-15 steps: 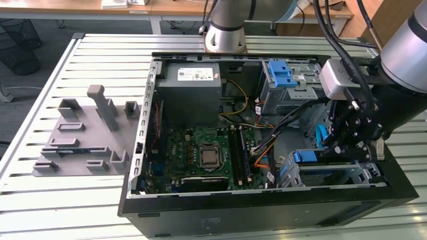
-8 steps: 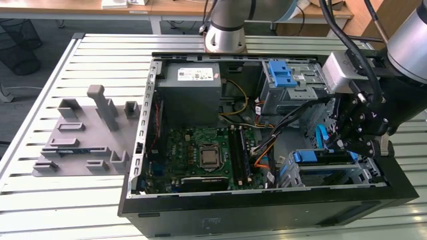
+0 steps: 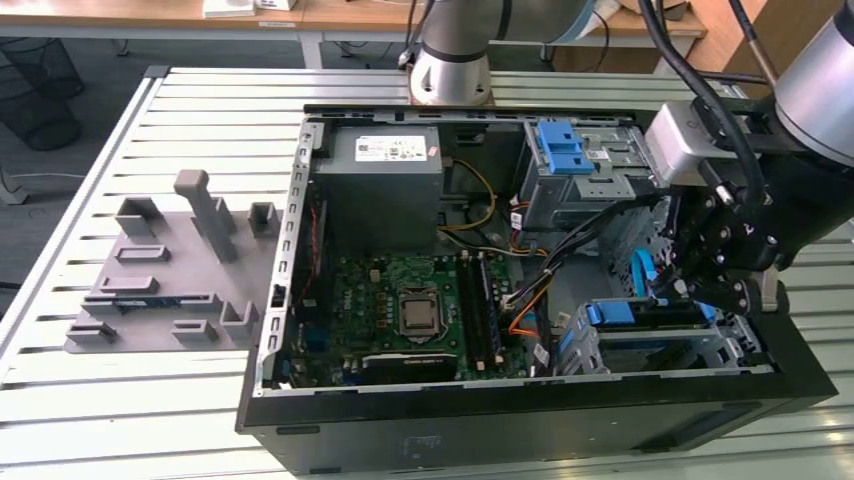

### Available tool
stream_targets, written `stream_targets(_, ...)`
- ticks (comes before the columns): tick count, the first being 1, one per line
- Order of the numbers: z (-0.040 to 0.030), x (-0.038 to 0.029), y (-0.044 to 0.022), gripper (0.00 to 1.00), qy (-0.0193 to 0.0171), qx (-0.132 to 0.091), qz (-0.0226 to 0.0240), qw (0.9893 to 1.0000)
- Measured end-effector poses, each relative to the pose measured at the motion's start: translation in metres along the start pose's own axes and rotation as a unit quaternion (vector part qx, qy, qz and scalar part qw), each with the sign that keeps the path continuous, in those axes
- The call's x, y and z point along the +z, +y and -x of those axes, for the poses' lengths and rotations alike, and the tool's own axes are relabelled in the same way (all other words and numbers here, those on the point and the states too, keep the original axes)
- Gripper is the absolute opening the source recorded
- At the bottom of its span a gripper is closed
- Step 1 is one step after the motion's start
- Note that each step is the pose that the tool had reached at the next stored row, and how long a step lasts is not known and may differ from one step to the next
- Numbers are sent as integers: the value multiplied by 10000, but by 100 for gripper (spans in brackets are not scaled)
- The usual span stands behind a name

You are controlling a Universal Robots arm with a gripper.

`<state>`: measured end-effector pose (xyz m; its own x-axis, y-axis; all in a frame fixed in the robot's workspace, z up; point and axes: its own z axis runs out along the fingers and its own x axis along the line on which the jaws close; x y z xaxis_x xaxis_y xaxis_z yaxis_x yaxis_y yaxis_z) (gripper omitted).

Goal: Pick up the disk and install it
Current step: 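Insert the second disk wire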

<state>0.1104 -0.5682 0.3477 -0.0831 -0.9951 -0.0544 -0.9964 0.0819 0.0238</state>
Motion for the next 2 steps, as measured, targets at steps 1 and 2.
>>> stream_targets(1,0,-1,0,11,0,0,0,10000)
stream_targets(2,0,-2,0,11,1,0,0,10000)
